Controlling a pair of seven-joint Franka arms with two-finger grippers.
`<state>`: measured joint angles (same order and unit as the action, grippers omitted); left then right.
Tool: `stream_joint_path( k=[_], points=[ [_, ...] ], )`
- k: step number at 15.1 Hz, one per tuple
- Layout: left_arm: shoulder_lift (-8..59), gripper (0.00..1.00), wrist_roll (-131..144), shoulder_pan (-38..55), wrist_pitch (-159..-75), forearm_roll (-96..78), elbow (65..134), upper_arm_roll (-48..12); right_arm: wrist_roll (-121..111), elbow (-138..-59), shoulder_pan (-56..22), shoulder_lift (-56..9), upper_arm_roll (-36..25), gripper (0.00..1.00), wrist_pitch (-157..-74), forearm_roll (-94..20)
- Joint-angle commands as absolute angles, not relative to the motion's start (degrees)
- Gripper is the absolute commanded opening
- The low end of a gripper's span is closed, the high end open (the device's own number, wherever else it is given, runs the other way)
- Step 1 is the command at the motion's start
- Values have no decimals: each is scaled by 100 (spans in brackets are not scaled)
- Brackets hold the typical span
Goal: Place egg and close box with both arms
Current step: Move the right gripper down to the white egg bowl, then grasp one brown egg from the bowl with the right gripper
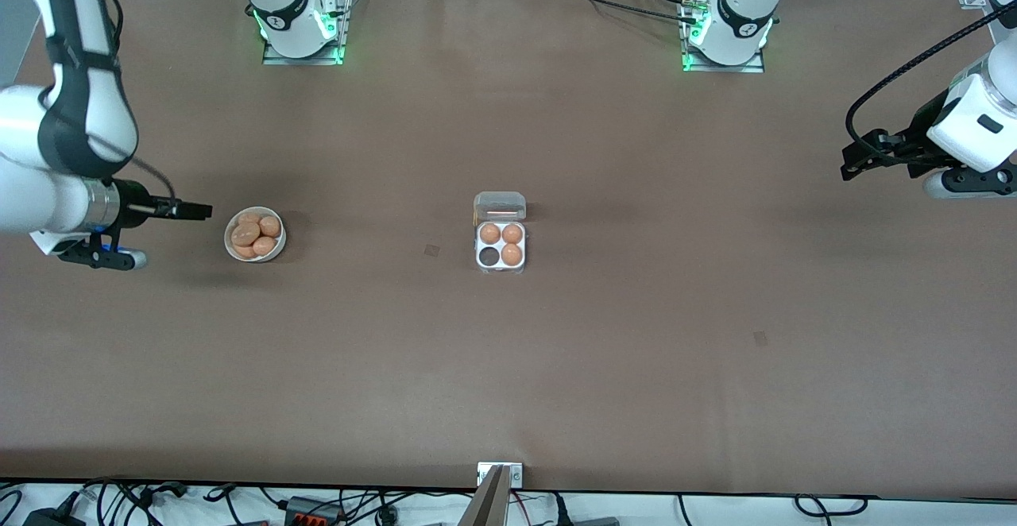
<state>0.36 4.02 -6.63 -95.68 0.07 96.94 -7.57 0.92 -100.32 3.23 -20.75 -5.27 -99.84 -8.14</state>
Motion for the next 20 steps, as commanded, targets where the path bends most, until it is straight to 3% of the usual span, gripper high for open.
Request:
stream_joint_path(
  k=[1,7,20],
  points=[
    [-62,100,281,-721,-9527,-79,9712,-791,132,-9984,746,-2530,-448,100,-10098,-1475],
    [-62,100,281,-721,-9527,-79,9712,-791,141,-9984,940,-3181,-466,100,-10116,-2767],
    [-62,100,281,-721,-9519,-79,9712,-791,132,-9940,1046,-3507,-466,100,-10239,-3226]
  ],
)
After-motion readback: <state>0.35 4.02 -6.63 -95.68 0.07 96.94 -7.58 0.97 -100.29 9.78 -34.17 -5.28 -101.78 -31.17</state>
